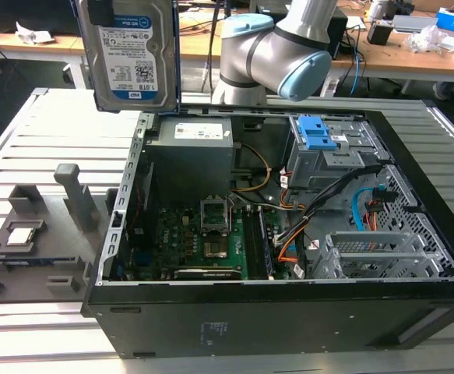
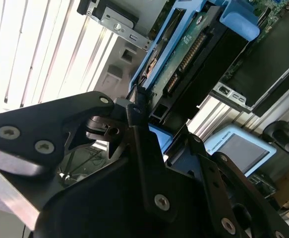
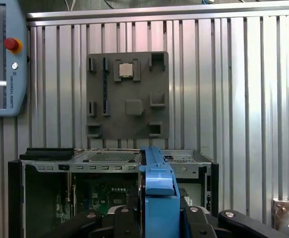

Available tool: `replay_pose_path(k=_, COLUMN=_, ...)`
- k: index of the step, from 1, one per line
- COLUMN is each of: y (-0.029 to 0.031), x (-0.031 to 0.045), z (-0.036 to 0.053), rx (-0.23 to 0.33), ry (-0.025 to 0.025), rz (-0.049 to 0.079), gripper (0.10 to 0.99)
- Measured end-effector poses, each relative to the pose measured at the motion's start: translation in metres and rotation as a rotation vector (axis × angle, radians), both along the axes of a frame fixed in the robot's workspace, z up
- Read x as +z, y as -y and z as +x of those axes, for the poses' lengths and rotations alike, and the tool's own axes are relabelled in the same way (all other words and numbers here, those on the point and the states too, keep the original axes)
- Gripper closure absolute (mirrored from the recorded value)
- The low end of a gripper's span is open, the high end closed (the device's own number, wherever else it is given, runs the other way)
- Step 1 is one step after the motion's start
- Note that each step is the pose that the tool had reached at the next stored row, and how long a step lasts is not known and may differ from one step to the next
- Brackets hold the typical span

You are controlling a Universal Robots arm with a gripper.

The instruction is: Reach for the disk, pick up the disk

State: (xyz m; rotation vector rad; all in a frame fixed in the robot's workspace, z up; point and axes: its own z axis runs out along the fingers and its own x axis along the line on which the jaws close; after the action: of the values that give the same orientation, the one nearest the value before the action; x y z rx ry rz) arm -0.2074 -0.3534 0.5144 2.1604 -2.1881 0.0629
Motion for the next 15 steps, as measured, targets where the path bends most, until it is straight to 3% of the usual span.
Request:
replay_pose_path(k=6, y=0.0, x=-0.0039, z=0.0084, rx=0.0, ry=-0.0002, rz=-0.002, gripper=0.722)
replay_pose_path(k=7, y=0.0, x=-0.0039, z=0.0085, rx=0.0, ry=-0.0002, rz=0.007, gripper=0.722)
replay_pose_path(k=9, y=0.0001, x=-0.004, z=0.0088, rx=0.0, ry=-0.0001, rz=0.061, gripper=0.722)
replay_pose_path(k=10, y=0.0002, x=-0.004, z=0.009, rx=0.0, ry=0.0, rz=0.077, gripper=0.722)
replay_pose_path(k=12, y=0.0003, x=-0.0049, z=0.0095, rx=0.0, ry=0.0, rz=0.093, gripper=0.722)
replay_pose_path(k=15, y=0.0004, x=-0.0105, z=0.0113, rx=0.0, ry=-0.0001, rz=0.093, gripper=0.722)
